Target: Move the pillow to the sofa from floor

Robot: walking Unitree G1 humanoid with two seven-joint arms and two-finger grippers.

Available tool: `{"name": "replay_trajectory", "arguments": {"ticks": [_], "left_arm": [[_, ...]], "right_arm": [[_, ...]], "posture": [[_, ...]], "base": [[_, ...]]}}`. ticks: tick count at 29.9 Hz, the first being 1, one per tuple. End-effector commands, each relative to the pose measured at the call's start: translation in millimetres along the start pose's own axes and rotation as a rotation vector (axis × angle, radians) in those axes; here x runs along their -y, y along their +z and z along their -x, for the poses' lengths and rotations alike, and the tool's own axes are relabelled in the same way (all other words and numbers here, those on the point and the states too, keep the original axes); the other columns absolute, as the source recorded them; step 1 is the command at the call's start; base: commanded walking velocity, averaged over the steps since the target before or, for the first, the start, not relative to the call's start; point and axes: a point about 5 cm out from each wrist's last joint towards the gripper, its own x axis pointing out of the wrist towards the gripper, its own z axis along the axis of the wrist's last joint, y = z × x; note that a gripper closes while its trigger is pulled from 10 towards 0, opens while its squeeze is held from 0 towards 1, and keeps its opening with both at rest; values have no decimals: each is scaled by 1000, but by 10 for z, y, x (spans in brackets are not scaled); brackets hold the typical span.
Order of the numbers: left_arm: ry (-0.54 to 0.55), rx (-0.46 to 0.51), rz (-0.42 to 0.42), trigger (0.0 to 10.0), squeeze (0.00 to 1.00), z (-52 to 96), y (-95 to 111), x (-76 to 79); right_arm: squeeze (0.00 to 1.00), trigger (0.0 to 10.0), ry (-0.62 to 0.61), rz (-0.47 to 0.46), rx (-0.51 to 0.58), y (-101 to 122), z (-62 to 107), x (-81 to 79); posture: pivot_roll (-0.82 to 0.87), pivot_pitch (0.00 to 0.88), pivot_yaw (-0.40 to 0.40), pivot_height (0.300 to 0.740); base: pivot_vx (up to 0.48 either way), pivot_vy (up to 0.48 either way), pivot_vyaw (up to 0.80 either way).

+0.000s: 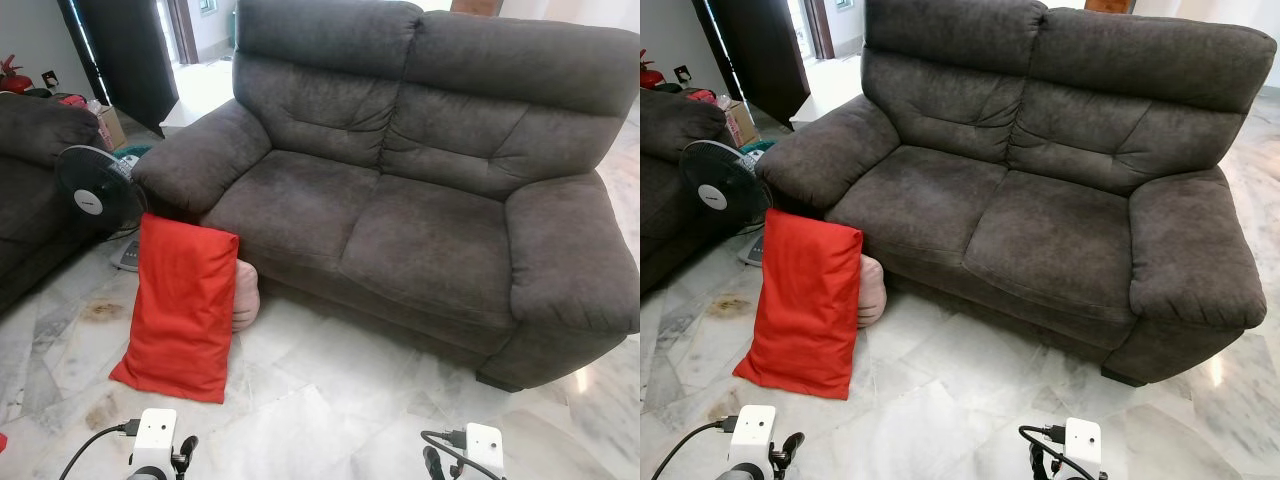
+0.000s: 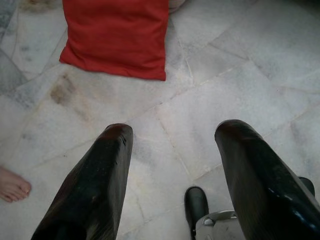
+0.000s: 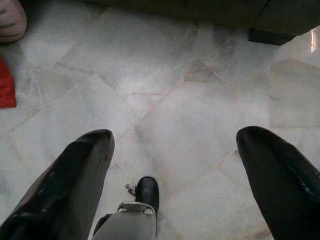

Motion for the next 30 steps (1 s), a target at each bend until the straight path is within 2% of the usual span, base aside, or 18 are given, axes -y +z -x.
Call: {"name": "replay_trajectory", "arguments": {"ticks": [1,3,22,27,30], "left_arm": [[-11,-116,-37,10000,0,-19,-64,47],[-14,-102,-61,10000,0,-14,-64,44],[6,-67,-69,10000,0,-33,13,31],[18,-79,-12,10000,0,-32,-3,30],[7,-62,6,10000,0,-33,11,41]], "right_arm": [[0,10000,0,-35,-68,-127,23,-11],[0,10000,15,-48,-67,-109,9,-69],[0,10000,11,-78,-56,-83,0,-74],[0,10000,5,-93,-53,-78,-2,-77],[0,10000,4,-54,-58,-80,-1,-69]], "posture": [[40,0,-30,740],[40,0,-30,740],[46,0,-28,740],[45,0,-28,740],[47,0,-31,740]], "base": [[0,0,0],[0,0,0],[0,0,0],[0,0,0],[0,0,0]]}}
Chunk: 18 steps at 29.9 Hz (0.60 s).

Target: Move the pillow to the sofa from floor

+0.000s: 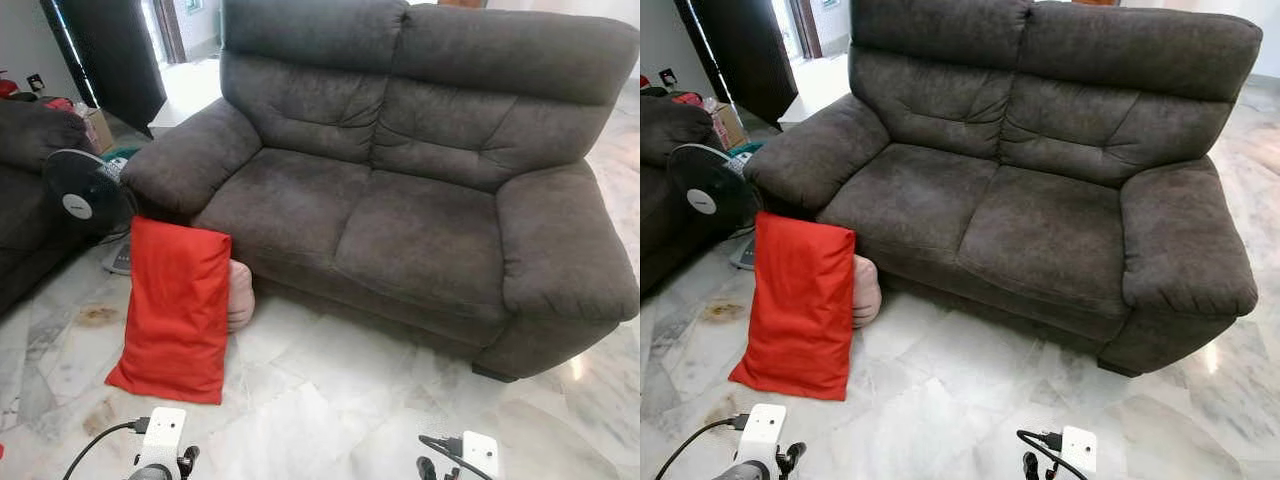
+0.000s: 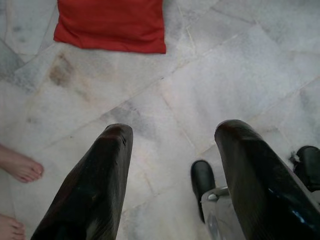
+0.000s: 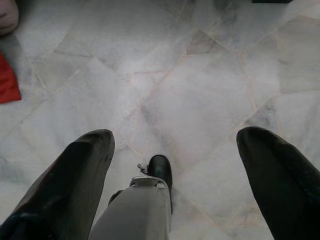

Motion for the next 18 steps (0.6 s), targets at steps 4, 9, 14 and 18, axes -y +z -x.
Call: {"name": "replay_trajectory", "arguments": {"ticks": [4,9,14,18], "left_arm": [[-10,-5,16,10000,0,-3,2,13],[-11,-2,13,10000,0,-3,7,11],[-15,-1,3,10000,0,-5,13,8],[-20,-1,-1,10000,0,-5,15,8]], "right_arm": [[0,10000,-3,9,20,15,4,13],[0,10000,25,-2,10,-4,4,-12],[0,10000,38,-35,3,-21,5,-31],[0,10000,37,-40,3,-24,6,-28]], "posture": [[50,0,-33,740],[50,0,-33,740],[50,0,-33,740],[50,0,-33,740]], "base": [[0,0,600],[0,0,800],[0,0,608],[274,0,0]]}}
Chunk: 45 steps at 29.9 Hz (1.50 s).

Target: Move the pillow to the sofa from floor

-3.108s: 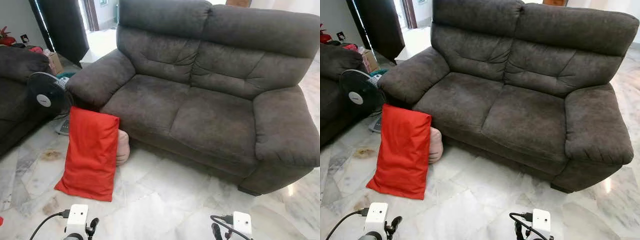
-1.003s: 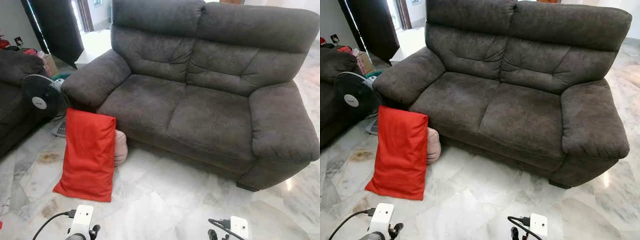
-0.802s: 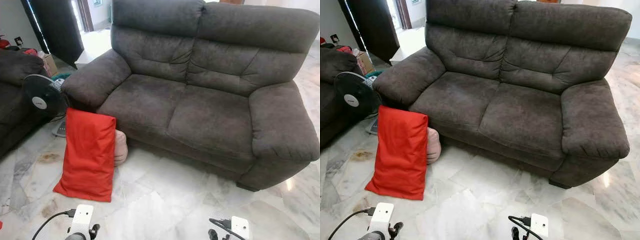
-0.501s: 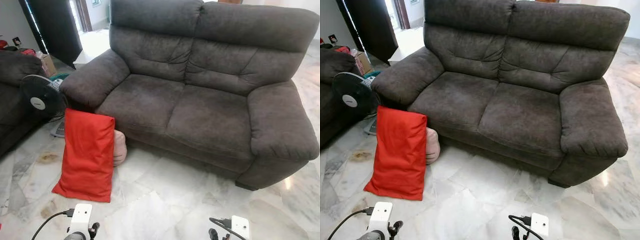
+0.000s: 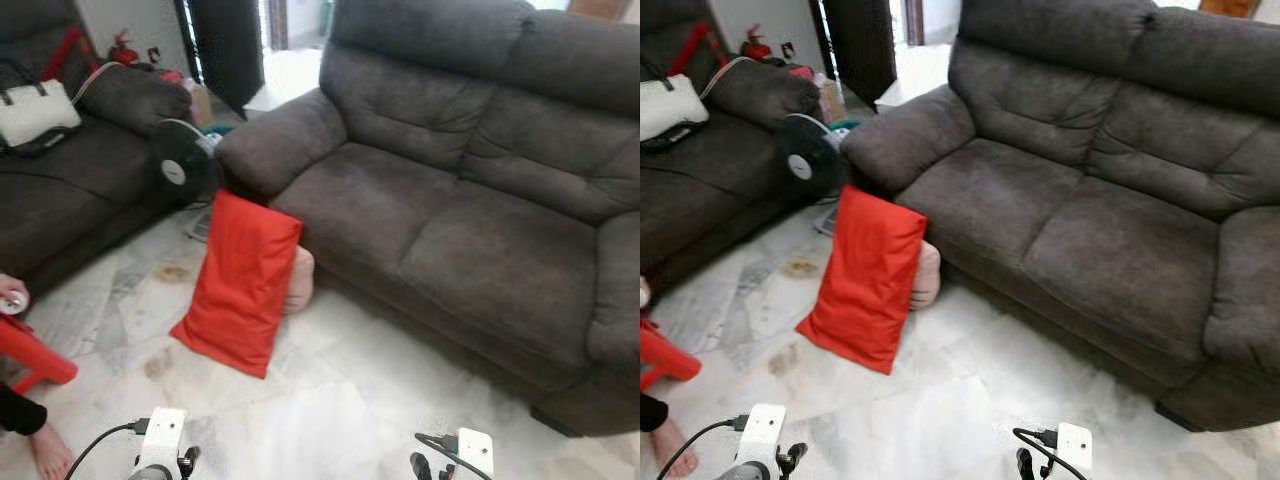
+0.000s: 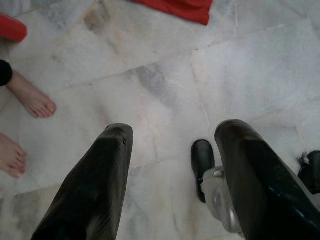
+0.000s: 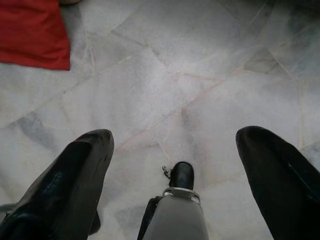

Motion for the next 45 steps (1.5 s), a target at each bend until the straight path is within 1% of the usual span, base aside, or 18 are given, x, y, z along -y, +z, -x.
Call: {"name": "replay_trajectory", "arguments": {"ticks": [1,5,8,10,15,19,20,23,29,32,34,45], "left_arm": [[-5,2,1,10000,0,-5,19,1],[-8,4,6,10000,0,-6,23,-2],[-9,4,6,10000,0,-6,24,-1],[-9,3,6,10000,0,-6,23,-1],[-11,4,2,10000,0,-8,29,3],[-10,3,1,10000,0,-14,45,13],[-9,6,3,10000,0,-15,52,9],[-12,7,-2,10000,0,-15,56,1],[-11,-9,-8,10000,0,-8,21,-11],[-13,-10,-10,10000,0,-7,20,-12],[-14,-9,-12,10000,0,-7,22,-14],[-14,-8,-18,10000,0,-7,20,-9]], "right_arm": [[0,10000,-9,-18,-7,-24,10,28],[0,10000,-16,-37,-2,-22,16,57],[0,10000,-22,1,-4,-15,15,64],[0,10000,-28,4,-5,-15,15,68],[0,10000,-30,-24,-4,-18,14,64],[0,10000,-29,-11,-9,2,6,59],[0,10000,-29,-16,0,21,1,54],[0,10000,-27,-26,18,56,-7,41],[0,10000,-30,-17,-2,12,0,38],[0,10000,-27,17,-6,2,3,36],[0,10000,-28,38,-2,2,5,38],[0,10000,1,50,6,12,-1,-4]], "posture": [[50,0,-33,740],[51,0,-32,740],[52,0,-33,740],[52,0,-33,740],[51,0,-34,740],[48,0,-41,740],[42,19,-33,740],[34,24,-30,740],[47,14,-25,740],[48,11,-24,740],[48,10,-24,740],[54,0,-27,740]], "base": [[304,0,0],[341,0,0],[372,0,0],[375,0,0],[375,0,0],[378,0,0],[379,0,0],[380,0,0],[386,0,0],[393,0,0],[392,0,706],[387,0,800]]}}
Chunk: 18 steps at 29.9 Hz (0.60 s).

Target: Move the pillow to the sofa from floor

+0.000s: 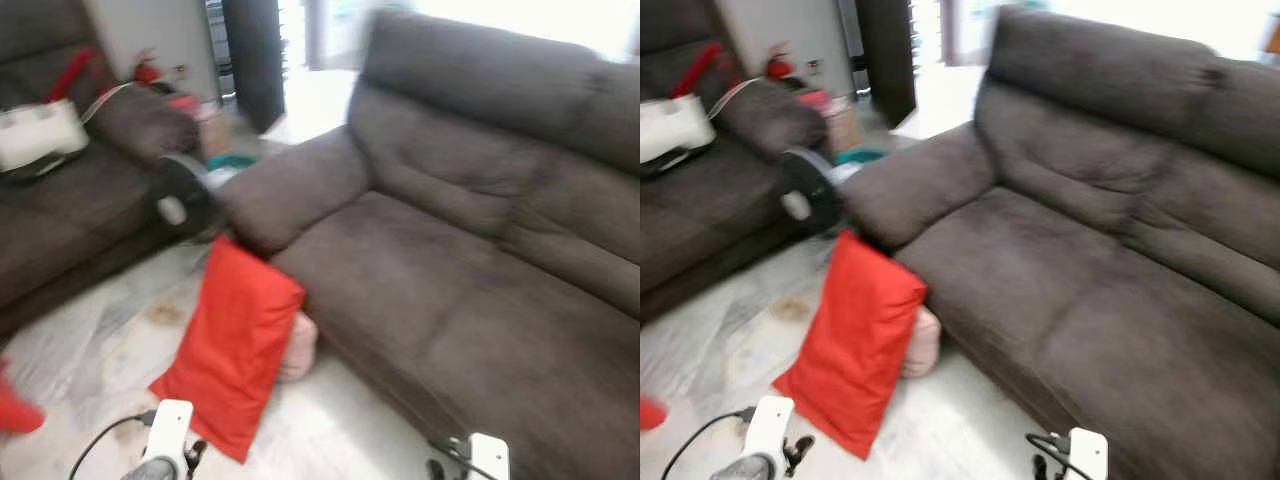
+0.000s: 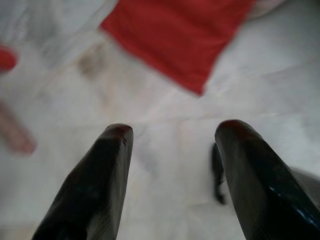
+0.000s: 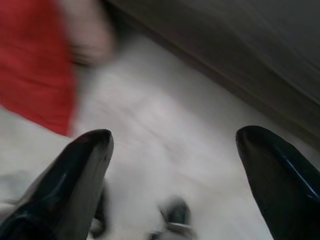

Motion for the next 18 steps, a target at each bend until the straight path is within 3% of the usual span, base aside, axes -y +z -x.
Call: {"name": "replay_trajectory", "arguments": {"ticks": [1,8,13,18], "left_arm": [[-19,18,-1,10000,0,-21,67,79],[-15,19,3,10000,0,-22,73,76],[-12,19,5,10000,0,-24,78,73],[-12,19,6,10000,0,-24,78,73]], "right_arm": [[0,10000,-21,9,-10,-51,32,95],[0,10000,-13,6,-14,-63,34,89],[0,10000,-21,3,-21,-88,70,215],[0,10000,-22,3,-21,-89,71,218]], "posture": [[54,0,-27,740],[58,0,-31,740],[58,0,-32,740],[58,0,-32,740]], "base": [[382,0,800],[384,0,800],[379,0,800],[375,0,800]]}}
